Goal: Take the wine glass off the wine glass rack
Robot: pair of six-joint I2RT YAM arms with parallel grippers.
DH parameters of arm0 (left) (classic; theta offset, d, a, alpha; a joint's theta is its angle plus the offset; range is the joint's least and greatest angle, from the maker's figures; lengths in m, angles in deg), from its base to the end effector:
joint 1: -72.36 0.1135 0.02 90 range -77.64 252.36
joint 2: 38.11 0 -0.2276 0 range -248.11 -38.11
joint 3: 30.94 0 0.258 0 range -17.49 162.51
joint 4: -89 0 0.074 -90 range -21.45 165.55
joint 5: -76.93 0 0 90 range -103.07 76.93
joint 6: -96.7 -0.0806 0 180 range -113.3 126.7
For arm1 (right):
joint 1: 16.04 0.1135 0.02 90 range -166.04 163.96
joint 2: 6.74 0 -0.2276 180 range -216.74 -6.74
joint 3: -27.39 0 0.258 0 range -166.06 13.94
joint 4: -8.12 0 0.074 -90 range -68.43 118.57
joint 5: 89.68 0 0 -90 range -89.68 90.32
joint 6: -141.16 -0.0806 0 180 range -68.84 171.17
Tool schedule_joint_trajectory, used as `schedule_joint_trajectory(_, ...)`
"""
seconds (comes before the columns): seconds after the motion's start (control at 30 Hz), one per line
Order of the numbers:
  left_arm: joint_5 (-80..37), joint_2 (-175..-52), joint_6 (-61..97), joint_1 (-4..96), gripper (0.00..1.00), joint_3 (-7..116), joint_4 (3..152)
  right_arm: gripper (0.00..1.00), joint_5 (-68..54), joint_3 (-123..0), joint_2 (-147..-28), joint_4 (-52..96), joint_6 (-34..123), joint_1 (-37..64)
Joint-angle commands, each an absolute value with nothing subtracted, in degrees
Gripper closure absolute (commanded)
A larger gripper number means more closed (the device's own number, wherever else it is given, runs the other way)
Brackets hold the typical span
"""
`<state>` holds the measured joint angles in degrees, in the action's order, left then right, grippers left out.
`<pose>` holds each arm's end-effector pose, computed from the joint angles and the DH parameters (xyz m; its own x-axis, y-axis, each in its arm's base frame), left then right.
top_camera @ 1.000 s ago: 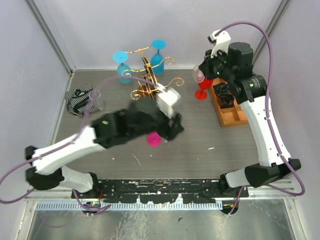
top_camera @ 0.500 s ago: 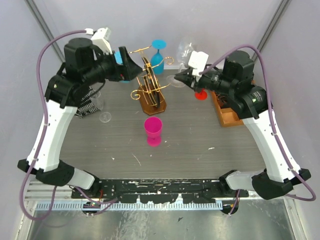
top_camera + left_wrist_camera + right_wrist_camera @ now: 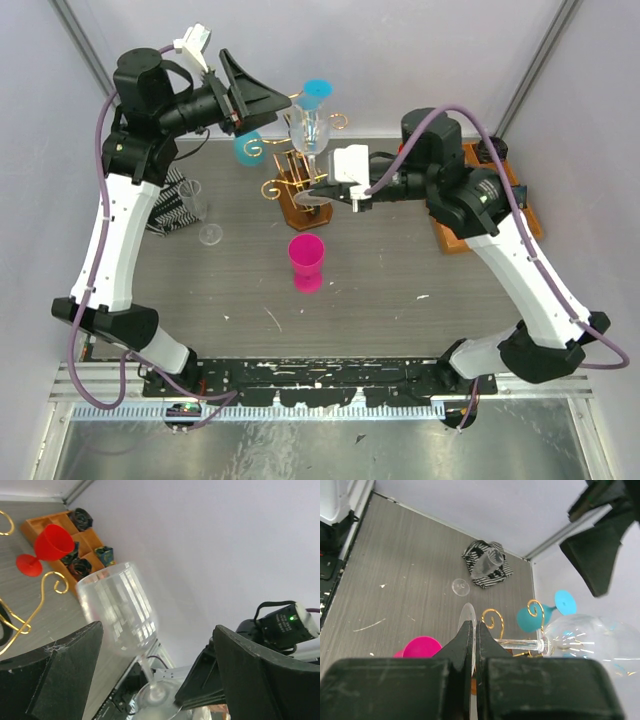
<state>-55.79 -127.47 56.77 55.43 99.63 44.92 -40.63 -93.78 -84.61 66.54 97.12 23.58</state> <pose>0.3137 -0.1527 0.5044 -0.6919 -0.3783 -0.6150 0.5166 0.3357 -0.7877 0.1898 0.2257 0.4778 0.5569 -0.2438 -0.7940 -0.8181 0.0044 -0.5751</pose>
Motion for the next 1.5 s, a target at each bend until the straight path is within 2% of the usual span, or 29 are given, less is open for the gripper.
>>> schedule_joint_trajectory(0.0, -61.71, -127.05, 61.54, 55.63, 0.02, 98.47, 49.16, 0.99, -38.53, -98.32, -86.46, 63.95, 100.72, 27.28)
schedule_joint_trajectory(0.33, -56.64, -128.17, 51.36, 55.78, 0.02, 101.49, 35.66, 0.99, -33.19, -101.38, -89.65, 64.60, 101.79, 33.35)
schedule_joint_trajectory(0.5, -55.13, -126.75, 50.45, 57.30, 0.01, 101.71, 34.79, 0.99, -31.22, -101.47, -89.88, 65.07, 102.02, 33.62)
schedule_joint_trajectory(0.77, -45.70, -124.75, 48.78, 61.04, 0.01, 101.45, 26.86, 0.99, -30.39, -101.39, -89.36, 64.82, 102.12, 33.66)
schedule_joint_trajectory(0.93, -50.85, -126.05, 50.90, 60.02, 0.01, 99.17, 30.01, 0.99, -31.45, -101.40, -89.36, 64.23, 102.00, 33.91)
schedule_joint_trajectory(1.4, -53.98, -131.52, 51.14, 53.29, 0.00, 102.15, 31.24, 0.99, -32.79, -102.36, -90.14, 63.64, 101.33, 35.01)
schedule_joint_trajectory(1.47, -54.92, -131.57, 51.13, 53.11, 0.20, 102.17, 32.02, 0.99, -32.71, -102.22, -90.19, 63.67, 101.20, 35.18)
